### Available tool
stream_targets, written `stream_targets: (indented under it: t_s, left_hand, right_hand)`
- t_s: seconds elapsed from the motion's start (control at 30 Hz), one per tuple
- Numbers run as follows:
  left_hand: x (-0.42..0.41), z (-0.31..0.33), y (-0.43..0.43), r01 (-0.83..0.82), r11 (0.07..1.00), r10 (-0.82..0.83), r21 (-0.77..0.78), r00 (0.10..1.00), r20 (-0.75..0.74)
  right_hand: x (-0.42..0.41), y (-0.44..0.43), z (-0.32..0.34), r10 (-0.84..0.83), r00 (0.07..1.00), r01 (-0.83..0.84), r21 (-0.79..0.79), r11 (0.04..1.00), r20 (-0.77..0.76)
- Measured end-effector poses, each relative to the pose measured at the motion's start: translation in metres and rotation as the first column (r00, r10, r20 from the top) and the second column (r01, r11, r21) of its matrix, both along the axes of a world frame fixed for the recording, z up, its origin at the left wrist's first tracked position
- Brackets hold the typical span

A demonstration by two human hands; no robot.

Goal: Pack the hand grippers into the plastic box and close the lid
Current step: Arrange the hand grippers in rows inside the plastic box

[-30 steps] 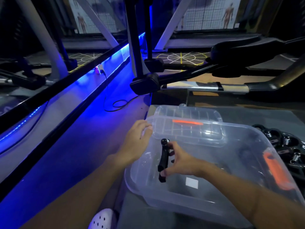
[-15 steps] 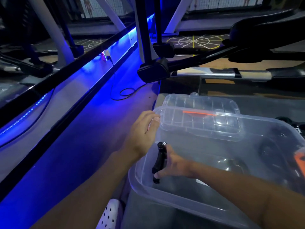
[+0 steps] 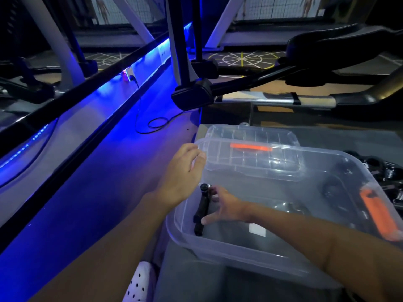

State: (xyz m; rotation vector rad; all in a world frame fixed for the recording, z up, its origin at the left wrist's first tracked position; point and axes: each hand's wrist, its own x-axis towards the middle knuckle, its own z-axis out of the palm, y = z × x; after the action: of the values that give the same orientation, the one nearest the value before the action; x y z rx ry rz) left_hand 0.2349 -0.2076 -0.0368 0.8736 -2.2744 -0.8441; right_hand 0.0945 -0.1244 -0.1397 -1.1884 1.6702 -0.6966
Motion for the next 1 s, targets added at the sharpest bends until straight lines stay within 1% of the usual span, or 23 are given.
stream_targets:
  t_s: [0.07, 0.13, 0.2, 0.23, 0.3, 0.37, 0.47, 0.57, 0.63, 0.73, 0.77, 0.8, 0.83, 0.9, 0.93, 1.0]
  left_hand:
    - [-0.003, 0.003, -0.001, -0.022, 1.0, 0.022, -0.003, 1.0, 0.0]
    - [-0.007, 0.008, -0.003, -0.079, 0.996, 0.081, -0.031, 0.996, 0.045]
    - [-0.019, 0.018, 0.0, -0.126, 0.986, 0.138, -0.11, 0.985, 0.108]
    - [-0.028, 0.023, 0.005, -0.107, 0.984, 0.124, -0.145, 0.986, 0.113]
    - [-0.052, 0.032, 0.022, 0.002, 0.988, 0.01, -0.153, 0.997, 0.078]
    - [-0.078, 0.036, 0.047, 0.166, 0.976, -0.162, -0.137, 0.986, 0.039]
    - [-0.113, 0.039, 0.092, 0.378, 0.918, -0.374, -0.123, 0.926, 0.053]
    - [-0.139, 0.041, 0.134, 0.544, 0.833, -0.539, -0.103, 0.839, 0.077]
    - [-0.152, 0.038, 0.159, 0.629, 0.774, -0.618, -0.072, 0.776, 0.127]
    - [-0.164, 0.025, 0.189, 0.723, 0.691, -0.702, -0.019, 0.677, 0.22]
    - [-0.166, 0.021, 0.197, 0.739, 0.674, -0.713, -0.004, 0.651, 0.259]
    - [-0.167, 0.016, 0.204, 0.747, 0.665, -0.716, 0.006, 0.634, 0.293]
    - [-0.167, 0.013, 0.209, 0.747, 0.665, -0.711, 0.009, 0.629, 0.313]
    - [-0.165, 0.009, 0.215, 0.736, 0.677, -0.695, -0.02, 0.648, 0.313]
    - [-0.164, 0.009, 0.217, 0.731, 0.681, -0.687, -0.043, 0.658, 0.309]
    - [-0.16, 0.009, 0.219, 0.73, 0.68, -0.68, -0.07, 0.664, 0.31]
  right_hand:
    - [-0.011, 0.008, 0.016, -0.003, 0.999, 0.004, 0.023, 1.0, -0.032]
    - [-0.027, 0.02, 0.034, -0.043, 0.996, 0.044, 0.023, 0.999, -0.074]
    - [-0.047, 0.036, 0.051, -0.109, 0.988, 0.11, -0.003, 0.994, -0.105]
    - [-0.055, 0.046, 0.06, -0.153, 0.982, 0.151, -0.027, 0.988, -0.114]
    - [-0.071, 0.069, 0.079, -0.26, 0.958, 0.25, -0.089, 0.964, -0.119]
    - [-0.084, 0.095, 0.098, -0.381, 0.918, 0.361, -0.163, 0.918, -0.109]
    - [-0.1, 0.143, 0.124, -0.548, 0.831, 0.5, -0.306, 0.81, -0.093]
    - [-0.115, 0.199, 0.141, -0.714, 0.699, 0.618, -0.462, 0.636, -0.046]
    - [-0.122, 0.239, 0.142, -0.798, 0.601, 0.672, -0.513, 0.535, -0.045]
    - [-0.125, 0.299, 0.126, -0.884, 0.465, 0.751, -0.504, 0.426, -0.054]
    - [-0.125, 0.318, 0.116, -0.895, 0.441, 0.777, -0.472, 0.417, -0.067]
    - [-0.125, 0.337, 0.103, -0.892, 0.442, 0.801, -0.408, 0.439, -0.092]
    - [-0.124, 0.354, 0.088, -0.875, 0.467, 0.814, -0.322, 0.483, -0.131]
    - [-0.126, 0.381, 0.057, -0.799, 0.554, 0.791, -0.151, 0.593, -0.235]
    - [-0.127, 0.389, 0.044, -0.758, 0.583, 0.771, -0.094, 0.629, -0.294]
    - [-0.13, 0.396, 0.023, -0.698, 0.596, 0.745, -0.049, 0.665, -0.397]
